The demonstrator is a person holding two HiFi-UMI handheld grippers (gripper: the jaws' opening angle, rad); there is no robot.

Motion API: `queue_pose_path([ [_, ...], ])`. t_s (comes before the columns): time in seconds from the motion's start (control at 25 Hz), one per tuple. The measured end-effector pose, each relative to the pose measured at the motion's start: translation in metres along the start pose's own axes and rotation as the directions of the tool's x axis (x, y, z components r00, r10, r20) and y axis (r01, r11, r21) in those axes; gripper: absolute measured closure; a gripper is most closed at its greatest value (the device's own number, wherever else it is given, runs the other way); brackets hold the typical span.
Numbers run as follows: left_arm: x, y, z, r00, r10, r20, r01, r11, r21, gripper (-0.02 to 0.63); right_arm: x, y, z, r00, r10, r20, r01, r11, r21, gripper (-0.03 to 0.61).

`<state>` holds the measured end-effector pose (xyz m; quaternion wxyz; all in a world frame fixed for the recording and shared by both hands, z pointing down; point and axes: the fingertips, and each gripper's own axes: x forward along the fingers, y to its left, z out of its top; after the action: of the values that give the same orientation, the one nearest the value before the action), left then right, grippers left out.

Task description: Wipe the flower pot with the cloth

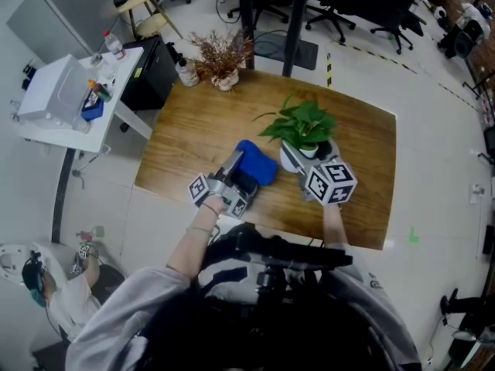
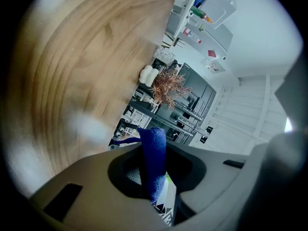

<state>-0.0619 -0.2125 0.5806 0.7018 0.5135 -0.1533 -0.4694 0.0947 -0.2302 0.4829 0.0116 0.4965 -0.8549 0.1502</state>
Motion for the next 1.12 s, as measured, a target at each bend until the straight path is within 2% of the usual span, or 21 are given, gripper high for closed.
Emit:
queue_pose_path([
  [0.48, -0.002, -0.003, 0.006, 1.000, -0.012, 0.029, 0.012, 1.000, -0.002, 0.546, -0.003, -0.006, 0.000, 1.000, -0.026, 0.002, 0.026, 1.000, -0.011, 0.127],
  [0.72, -0.004, -0.004, 0.010, 0.999, -0.011, 0.037, 0.011, 1.000, 0.001, 0.546, -0.004, -0.009, 0.004, 0.998, -0.051, 0.033, 0.050, 0.998, 0.025, 0.127],
  [0.96, -0.003, -0.004, 0.008, 0.999, -0.010, 0.037, 0.010, 1.000, -0.003, 0.546, -0.005, -0.009, 0.006, 0.997, -0.061, 0.036, 0.061, 0.998, -0.004, 0.126],
  [1.12, -0.003, -0.003, 0.008, 0.999, -0.006, 0.039, 0.006, 1.000, 0.000, 0.546, -0.005, -0.005, 0.007, 0.998, -0.061, 0.017, 0.063, 0.994, -0.090, 0.129],
])
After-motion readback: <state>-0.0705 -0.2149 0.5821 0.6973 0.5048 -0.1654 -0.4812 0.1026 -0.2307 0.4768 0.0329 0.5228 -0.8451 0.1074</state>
